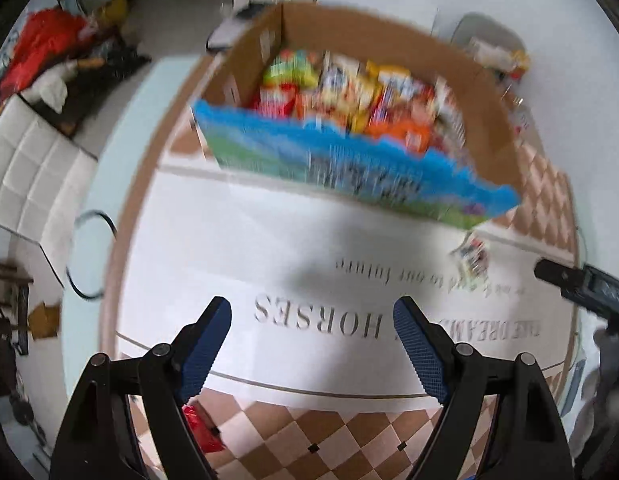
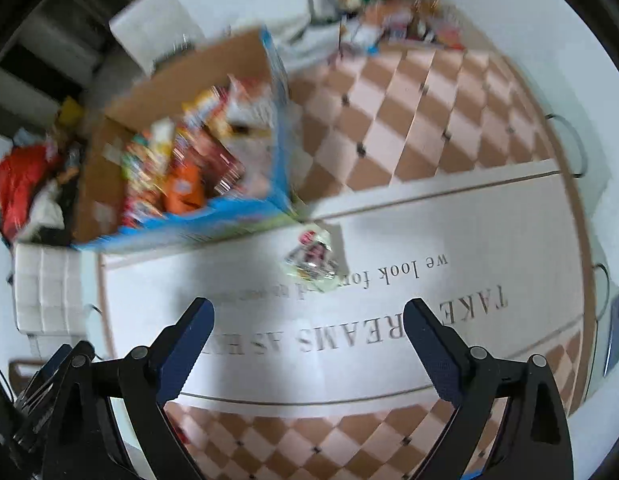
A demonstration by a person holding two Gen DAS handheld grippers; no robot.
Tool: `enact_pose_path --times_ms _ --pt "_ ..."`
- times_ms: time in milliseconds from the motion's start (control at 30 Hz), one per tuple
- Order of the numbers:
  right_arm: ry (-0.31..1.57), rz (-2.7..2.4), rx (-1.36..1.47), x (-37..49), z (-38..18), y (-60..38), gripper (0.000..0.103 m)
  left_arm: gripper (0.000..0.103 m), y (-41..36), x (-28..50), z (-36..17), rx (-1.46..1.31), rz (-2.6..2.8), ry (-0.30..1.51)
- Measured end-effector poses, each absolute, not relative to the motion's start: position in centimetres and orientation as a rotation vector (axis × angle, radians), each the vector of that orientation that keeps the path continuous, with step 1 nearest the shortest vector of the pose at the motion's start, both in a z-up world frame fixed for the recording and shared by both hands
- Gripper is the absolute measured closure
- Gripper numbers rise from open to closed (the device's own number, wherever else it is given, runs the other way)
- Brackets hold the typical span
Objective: Organize snacks
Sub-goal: 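Grasp the red triangular packet with the left tool while the right tool grasps the clear printed packet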
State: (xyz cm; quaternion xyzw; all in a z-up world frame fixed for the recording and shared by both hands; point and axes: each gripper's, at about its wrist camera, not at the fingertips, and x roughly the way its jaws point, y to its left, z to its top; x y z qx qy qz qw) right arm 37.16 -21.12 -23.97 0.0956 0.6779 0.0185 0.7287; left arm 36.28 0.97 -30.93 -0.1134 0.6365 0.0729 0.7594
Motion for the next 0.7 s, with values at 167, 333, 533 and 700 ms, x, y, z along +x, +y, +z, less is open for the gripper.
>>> enact_pose_path --times_ms 167,333,533,700 --pt "1.604 0.029 0.195 40.1 -32.0 -21.3 0.005 0.020 0.3 35.8 -35.0 -0.291 0.176 1.458" --pt "1.631 0.012 0.239 41.6 -36.1 -20.7 0.017 0.020 1.2 35.3 -36.1 -0.333 0.208 1.479" --pt "1.630 0.010 0.127 40.5 -36.8 -18.2 0.056 0.020 3.9 34.1 -34.9 -0.370 0.248 1.481" --pt "1.667 0.116 0.067 35.8 -36.4 -15.1 0.060 0.020 7.5 30.7 -34.3 -0.421 0.271 1.531"
